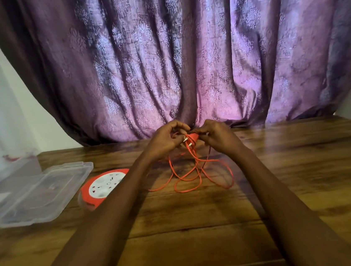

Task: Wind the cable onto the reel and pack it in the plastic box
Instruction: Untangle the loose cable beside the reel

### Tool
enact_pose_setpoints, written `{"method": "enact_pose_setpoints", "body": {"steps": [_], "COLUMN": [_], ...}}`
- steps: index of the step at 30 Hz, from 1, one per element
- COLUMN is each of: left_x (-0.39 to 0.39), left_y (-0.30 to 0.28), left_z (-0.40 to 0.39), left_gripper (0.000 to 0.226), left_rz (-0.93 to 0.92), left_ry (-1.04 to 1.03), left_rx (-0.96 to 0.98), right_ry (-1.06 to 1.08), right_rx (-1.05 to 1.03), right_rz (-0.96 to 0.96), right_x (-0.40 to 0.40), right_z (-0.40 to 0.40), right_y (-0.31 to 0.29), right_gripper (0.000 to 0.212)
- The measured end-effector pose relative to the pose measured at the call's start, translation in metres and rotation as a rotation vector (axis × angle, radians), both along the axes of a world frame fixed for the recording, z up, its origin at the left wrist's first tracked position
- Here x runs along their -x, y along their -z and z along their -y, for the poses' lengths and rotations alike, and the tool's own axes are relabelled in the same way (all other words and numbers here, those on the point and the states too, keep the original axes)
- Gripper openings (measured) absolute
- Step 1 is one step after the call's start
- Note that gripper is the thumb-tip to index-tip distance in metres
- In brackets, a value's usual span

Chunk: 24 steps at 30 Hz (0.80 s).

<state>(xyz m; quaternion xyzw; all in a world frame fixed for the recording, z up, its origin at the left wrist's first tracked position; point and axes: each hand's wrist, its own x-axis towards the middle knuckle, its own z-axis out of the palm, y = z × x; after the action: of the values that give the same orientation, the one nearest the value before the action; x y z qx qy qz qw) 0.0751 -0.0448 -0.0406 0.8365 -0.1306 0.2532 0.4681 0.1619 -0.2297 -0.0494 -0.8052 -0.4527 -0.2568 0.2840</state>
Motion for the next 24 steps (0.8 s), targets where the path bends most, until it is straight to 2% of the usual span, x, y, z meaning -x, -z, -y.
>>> {"method": "enact_pose_setpoints", "body": {"steps": [2, 5, 7, 10, 12, 15, 18, 21, 24], "left_x": [-0.001, -0.003, -0.006, -0.01, -0.014, -0.018, -0.015, -0.01, -0.007], "left_y": [0.007, 0.018, 0.024, 0.027, 0.026, 0.025, 0.026, 0.029, 0.028], "left_z": [0.003, 0.0, 0.002, 0.007, 0.003, -0.005, -0.008, -0.008, -0.008], "left_gripper": [0.026, 0.021, 0.02, 0.016, 0.015, 0.017, 0.016, 0.021, 0.02], "left_rz": [0.147, 0.278, 0.258, 0.141, 0.08, -0.013, -0.06, -0.068, -0.074], "left_ry": [-0.105, -0.152, -0.149, -0.16, -0.18, -0.154, -0.087, -0.025, 0.044], "left_rx": [-0.121, -0.292, -0.264, -0.076, 0.036, 0.068, 0.076, 0.11, 0.152], "right_ry": [0.027, 0.012, -0.006, -0.074, -0.141, -0.235, -0.297, -0.252, -0.178], "right_rx": [-0.01, -0.13, -0.274, -0.434, -0.462, -0.446, -0.394, -0.357, -0.529], "right_rz": [-0.117, -0.5, -0.721, -0.927, -0.958, -0.931, -0.988, -0.943, -0.896], "right_x": [-0.002, -0.006, -0.003, 0.006, 0.01, 0.009, 0.007, 0.007, 0.011], "right_z": [0.001, 0.006, 0.008, 0.003, 0.001, 0.003, 0.004, 0.003, -0.005], "right_y": [-0.001, -0.002, 0.0, 0.002, 0.002, 0.001, 0.004, 0.005, 0.005], "right_gripper": [0.025, 0.026, 0.026, 0.026, 0.024, 0.025, 0.022, 0.017, 0.012]}}
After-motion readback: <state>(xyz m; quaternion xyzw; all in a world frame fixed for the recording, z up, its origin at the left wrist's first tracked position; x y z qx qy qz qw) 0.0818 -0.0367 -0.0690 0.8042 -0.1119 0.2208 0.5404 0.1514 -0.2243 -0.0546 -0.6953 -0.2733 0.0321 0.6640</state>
